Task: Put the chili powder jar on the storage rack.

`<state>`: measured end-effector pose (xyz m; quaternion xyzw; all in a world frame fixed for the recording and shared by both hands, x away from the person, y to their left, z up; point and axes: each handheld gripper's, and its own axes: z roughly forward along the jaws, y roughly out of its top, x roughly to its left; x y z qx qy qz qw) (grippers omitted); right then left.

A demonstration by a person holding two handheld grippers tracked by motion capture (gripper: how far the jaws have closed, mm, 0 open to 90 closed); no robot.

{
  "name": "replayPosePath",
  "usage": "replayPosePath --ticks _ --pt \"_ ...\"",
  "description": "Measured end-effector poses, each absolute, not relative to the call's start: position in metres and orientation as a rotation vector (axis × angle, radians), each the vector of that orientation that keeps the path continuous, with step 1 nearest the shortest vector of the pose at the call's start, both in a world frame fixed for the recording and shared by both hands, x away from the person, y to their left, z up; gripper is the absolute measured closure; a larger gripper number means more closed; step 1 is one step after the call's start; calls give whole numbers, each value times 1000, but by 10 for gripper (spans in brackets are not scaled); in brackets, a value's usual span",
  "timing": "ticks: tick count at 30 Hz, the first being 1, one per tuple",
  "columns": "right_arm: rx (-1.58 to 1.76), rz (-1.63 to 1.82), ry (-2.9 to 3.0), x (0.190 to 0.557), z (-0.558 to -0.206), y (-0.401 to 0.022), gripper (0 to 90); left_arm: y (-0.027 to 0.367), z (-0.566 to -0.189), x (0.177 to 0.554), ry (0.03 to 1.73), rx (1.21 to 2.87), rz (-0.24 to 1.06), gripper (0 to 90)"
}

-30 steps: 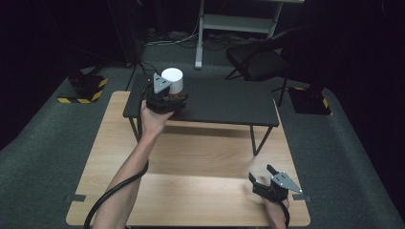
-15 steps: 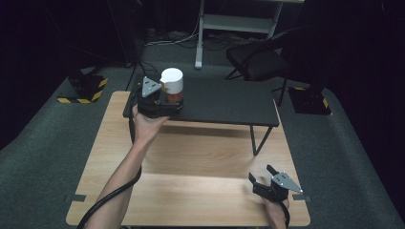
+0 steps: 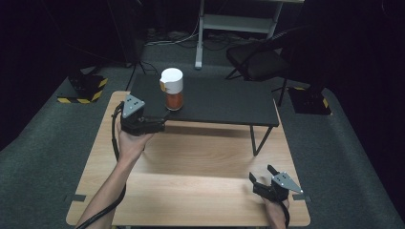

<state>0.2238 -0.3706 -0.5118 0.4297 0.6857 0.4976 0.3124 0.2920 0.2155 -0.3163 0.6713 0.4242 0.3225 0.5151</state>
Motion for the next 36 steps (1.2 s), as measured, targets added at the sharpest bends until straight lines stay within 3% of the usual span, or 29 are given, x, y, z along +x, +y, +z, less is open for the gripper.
replayPosePath --ticks 16,27,36 --pt "1147 1299 1783 221 -513 -368 127 218 -393 224 981 1623 812 11" --pt "1135 1299 1803 223 -512 -368 129 217 -450 216 1156 1705 793 16" --pt "1132 1288 1815 224 -511 -367 130 223 -482 218 1309 1670 716 18"
